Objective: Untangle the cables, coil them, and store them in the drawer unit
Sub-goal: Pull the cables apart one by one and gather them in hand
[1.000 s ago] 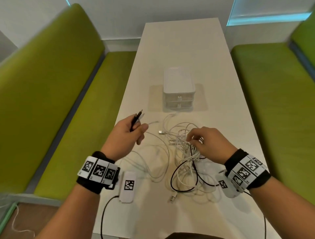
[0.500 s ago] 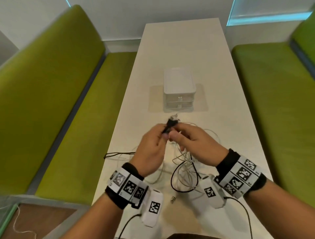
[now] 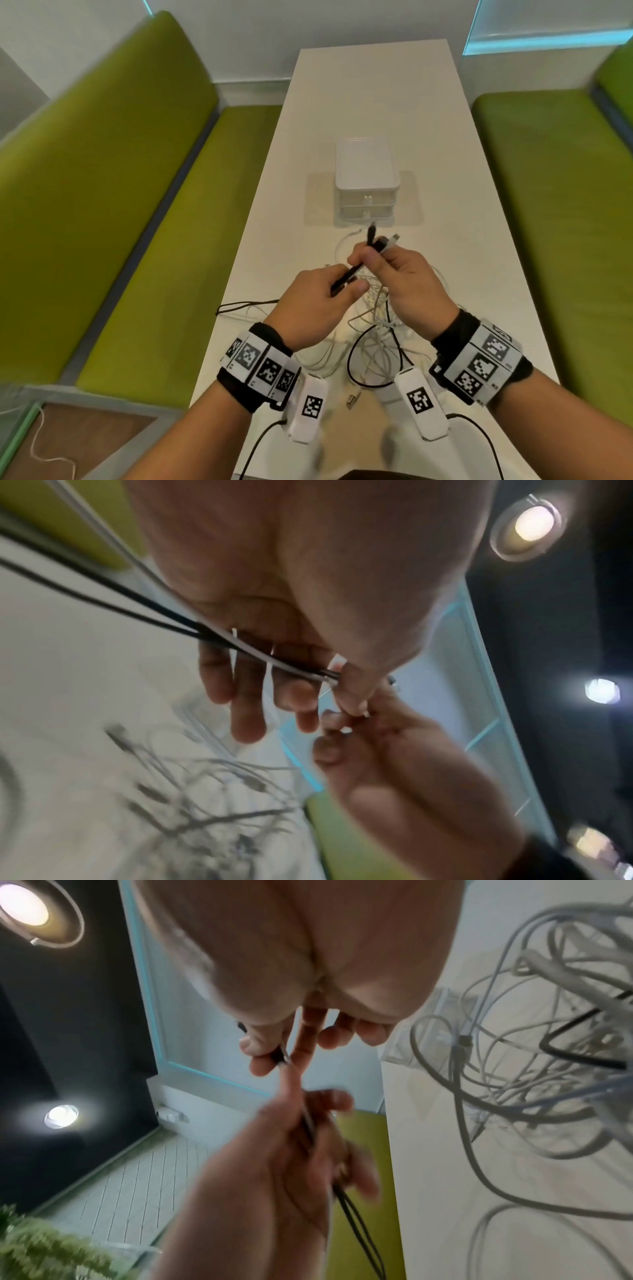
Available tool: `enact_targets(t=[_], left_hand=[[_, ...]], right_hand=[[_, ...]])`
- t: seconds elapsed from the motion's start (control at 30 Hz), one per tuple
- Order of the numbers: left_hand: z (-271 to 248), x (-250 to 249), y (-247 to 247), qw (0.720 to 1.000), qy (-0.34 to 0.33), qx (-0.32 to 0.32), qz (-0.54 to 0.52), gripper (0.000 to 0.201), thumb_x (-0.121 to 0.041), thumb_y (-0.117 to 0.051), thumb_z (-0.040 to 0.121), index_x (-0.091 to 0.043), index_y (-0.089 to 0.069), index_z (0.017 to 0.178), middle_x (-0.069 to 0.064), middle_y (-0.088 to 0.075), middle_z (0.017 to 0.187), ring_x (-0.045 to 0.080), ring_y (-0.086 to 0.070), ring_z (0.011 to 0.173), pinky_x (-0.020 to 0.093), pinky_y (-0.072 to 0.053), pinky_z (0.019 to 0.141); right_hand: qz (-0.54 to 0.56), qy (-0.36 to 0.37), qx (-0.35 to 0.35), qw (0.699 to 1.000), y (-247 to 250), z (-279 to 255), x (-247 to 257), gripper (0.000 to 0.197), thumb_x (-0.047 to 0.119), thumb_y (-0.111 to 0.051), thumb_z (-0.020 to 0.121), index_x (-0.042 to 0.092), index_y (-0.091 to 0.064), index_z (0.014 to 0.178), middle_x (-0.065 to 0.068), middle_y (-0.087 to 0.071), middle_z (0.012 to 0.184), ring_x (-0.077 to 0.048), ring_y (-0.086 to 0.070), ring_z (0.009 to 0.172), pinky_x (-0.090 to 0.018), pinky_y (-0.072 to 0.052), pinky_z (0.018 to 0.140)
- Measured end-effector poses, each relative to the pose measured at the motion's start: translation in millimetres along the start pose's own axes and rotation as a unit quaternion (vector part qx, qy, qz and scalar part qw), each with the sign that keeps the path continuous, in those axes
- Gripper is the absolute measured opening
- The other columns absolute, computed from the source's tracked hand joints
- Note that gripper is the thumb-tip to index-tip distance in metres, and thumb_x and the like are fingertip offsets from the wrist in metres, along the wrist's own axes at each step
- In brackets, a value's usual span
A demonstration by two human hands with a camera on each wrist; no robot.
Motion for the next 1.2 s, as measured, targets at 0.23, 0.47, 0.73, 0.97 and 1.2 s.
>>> enact_targets(t=[0.23, 0.47, 0.73, 0.97, 1.2], left_hand=[[-14.1, 55.5, 25.1, 0.98, 0.099, 0.065, 0.159, 0.045, -0.041, -0.064, 0.093, -0.017, -0.047, 0.058, -0.003, -0.047, 0.052, 0.011, -0.041, 0.049, 0.032, -0.036, 0.053], [-21.9, 136.7, 87.3, 0.957, 0.241, -0.016, 0.163, 0.048, -0.05, -0.057, 0.098, -0.016, -0.06, 0.064, 0.0, -0.06, 0.057, 0.021, -0.054, 0.054, 0.031, -0.038, 0.054], [-37.2, 175.6, 123.0, 0.954, 0.246, -0.083, 0.147, 0.024, -0.03, -0.076, 0.089, -0.012, -0.07, 0.074, 0.0, -0.058, 0.058, 0.017, -0.048, 0.052, 0.028, -0.034, 0.051], [-55.7, 199.7, 161.4, 0.909, 0.289, -0.072, 0.291, 0.018, -0.033, -0.083, 0.082, -0.019, -0.071, 0.081, 0.002, -0.065, 0.066, 0.019, -0.059, 0.061, 0.026, -0.038, 0.051], [-81.2, 228.9, 174.3, 0.913, 0.359, -0.052, 0.184, 0.02, -0.024, -0.088, 0.077, -0.018, -0.071, 0.086, 0.008, -0.072, 0.078, 0.023, -0.069, 0.061, 0.027, -0.05, 0.056]], right_hand=[[0.213, -0.036, 0.007, 0.976, 9.7, -4.5, -2.7, 0.033, 0.032, -0.055, 0.093, 0.0, -0.06, 0.095, -0.026, -0.072, 0.101, -0.027, -0.058, 0.065, -0.032, -0.05, 0.062], [0.201, 0.031, 0.025, 0.979, 2.3, 2.1, 5.8, 0.027, 0.026, -0.054, 0.096, 0.004, -0.068, 0.091, -0.02, -0.073, 0.099, -0.03, -0.061, 0.074, -0.034, -0.054, 0.074], [-0.062, -0.026, 0.004, 0.998, 3.0, 12.3, -12.1, 0.019, 0.032, -0.06, 0.099, 0.031, -0.077, 0.089, 0.0, -0.074, 0.082, -0.011, -0.069, 0.079, -0.032, -0.051, 0.086], [0.094, 0.034, -0.023, 0.995, 3.1, 9.2, -4.8, 0.043, 0.061, -0.073, 0.08, 0.019, -0.08, 0.09, -0.01, -0.075, 0.086, -0.03, -0.072, 0.085, -0.048, -0.056, 0.094], [0.161, 0.067, -0.081, 0.981, 26.9, 11.0, 11.7, 0.026, 0.039, -0.069, 0.085, 0.017, -0.081, 0.085, -0.006, -0.072, 0.083, -0.027, -0.07, 0.074, -0.038, -0.056, 0.083]])
Point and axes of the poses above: each hand's wrist, its own z-axis towards the middle knuckle, its own y-axis out of the back of the hand, x = y × z, the point moved 2 cm from there along z, towards the middle knuckle
